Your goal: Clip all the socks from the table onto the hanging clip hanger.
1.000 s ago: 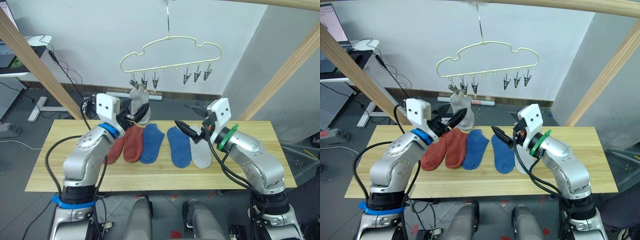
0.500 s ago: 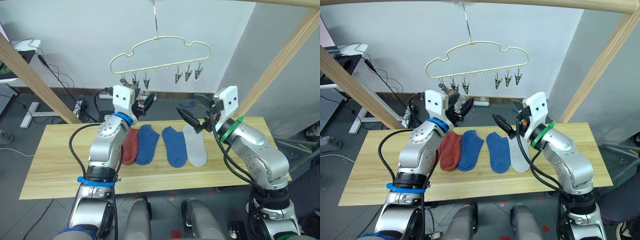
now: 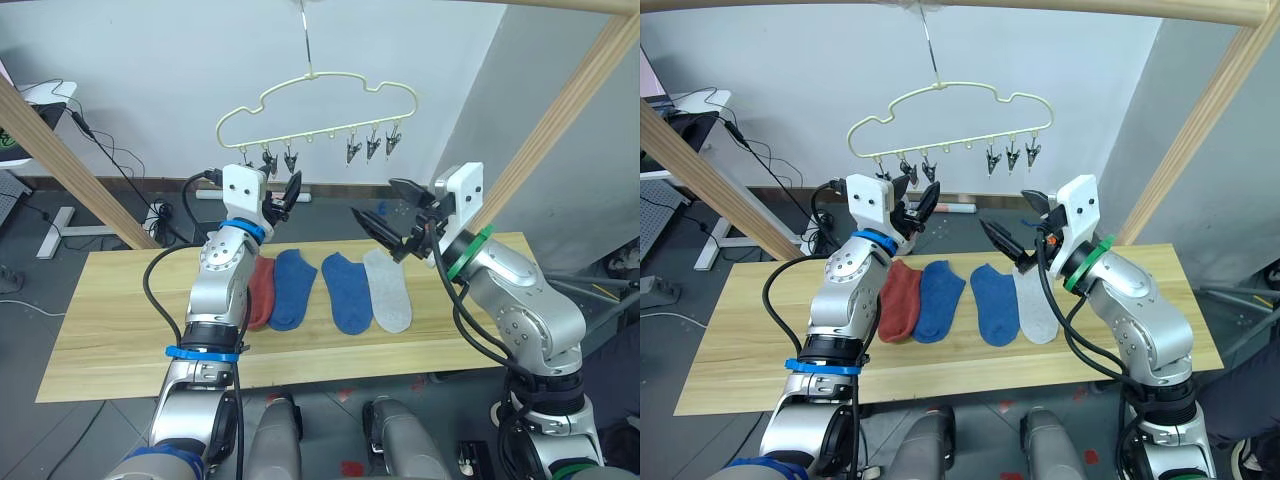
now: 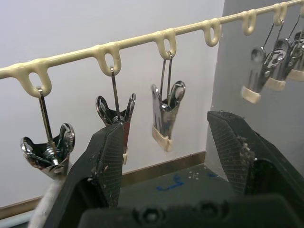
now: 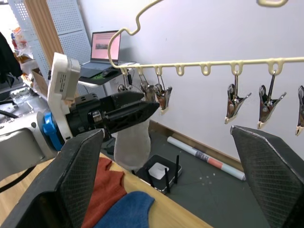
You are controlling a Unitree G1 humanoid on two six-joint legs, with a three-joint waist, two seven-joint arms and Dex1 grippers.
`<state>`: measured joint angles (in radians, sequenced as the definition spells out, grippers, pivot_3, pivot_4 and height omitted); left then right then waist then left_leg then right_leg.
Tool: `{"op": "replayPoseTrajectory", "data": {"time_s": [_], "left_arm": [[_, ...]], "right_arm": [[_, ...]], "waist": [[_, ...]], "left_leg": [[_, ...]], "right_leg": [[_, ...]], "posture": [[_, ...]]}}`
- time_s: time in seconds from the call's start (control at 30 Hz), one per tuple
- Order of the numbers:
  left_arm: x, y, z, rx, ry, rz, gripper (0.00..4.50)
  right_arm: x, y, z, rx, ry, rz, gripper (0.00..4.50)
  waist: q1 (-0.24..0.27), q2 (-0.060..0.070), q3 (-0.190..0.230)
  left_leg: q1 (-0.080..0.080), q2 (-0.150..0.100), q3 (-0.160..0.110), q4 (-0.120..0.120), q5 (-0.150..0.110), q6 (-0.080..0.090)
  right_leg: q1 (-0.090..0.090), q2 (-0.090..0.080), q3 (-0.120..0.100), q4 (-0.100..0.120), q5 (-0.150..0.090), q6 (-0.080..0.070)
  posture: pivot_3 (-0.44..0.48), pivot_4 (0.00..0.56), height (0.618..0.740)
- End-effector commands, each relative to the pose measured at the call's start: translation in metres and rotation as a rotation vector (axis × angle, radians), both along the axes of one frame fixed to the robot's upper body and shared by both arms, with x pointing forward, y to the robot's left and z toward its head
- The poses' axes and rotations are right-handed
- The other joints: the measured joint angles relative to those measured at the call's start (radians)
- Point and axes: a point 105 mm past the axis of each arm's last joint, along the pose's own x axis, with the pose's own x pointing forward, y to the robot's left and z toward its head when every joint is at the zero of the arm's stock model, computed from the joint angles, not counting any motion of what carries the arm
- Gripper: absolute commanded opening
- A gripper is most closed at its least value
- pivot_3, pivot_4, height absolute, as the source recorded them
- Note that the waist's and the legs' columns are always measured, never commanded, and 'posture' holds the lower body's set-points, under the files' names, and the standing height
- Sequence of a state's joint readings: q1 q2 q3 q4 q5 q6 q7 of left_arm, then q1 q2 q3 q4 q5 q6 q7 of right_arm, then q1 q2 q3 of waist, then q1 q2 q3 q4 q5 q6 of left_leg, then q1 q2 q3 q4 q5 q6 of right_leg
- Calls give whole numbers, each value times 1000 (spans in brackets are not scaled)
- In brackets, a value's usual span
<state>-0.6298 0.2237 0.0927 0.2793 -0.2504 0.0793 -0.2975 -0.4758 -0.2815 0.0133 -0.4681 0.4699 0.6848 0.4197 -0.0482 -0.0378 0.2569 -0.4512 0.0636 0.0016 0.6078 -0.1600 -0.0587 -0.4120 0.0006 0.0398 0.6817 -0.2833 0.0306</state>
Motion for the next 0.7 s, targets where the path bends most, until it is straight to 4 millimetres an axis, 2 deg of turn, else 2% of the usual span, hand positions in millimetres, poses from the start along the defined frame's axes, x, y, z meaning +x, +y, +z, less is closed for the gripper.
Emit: {"op": "replayPoseTrajectory", "data": {"time_s": [0.03, 0.33, 0.7], "left_arm": [[-6, 2, 12, 1, -57, 3, 3084], [-11, 11, 9, 13, -54, 34, 3084], [-5, 13, 15, 6, -75, 56, 3084]], "right_arm": [[-10, -1, 22, 28, -89, 14, 4500], [-12, 1, 24, 34, -91, 21, 4500], [-14, 4, 27, 44, -96, 46, 4500]], "waist": [[-2, 0, 0], [-7, 0, 0], [-7, 0, 0]], "left_leg": [[0, 0, 0, 0, 0, 0], [0, 0, 0, 0, 0, 0], [0, 0, 0, 1, 0, 0]], "right_leg": [[0, 0, 0, 0, 0, 0], [0, 0, 0, 0, 0, 0], [1, 0, 0, 0, 1, 1]], "posture": [[-124, 246, 740], [-121, 241, 740], [-124, 238, 740]]}}
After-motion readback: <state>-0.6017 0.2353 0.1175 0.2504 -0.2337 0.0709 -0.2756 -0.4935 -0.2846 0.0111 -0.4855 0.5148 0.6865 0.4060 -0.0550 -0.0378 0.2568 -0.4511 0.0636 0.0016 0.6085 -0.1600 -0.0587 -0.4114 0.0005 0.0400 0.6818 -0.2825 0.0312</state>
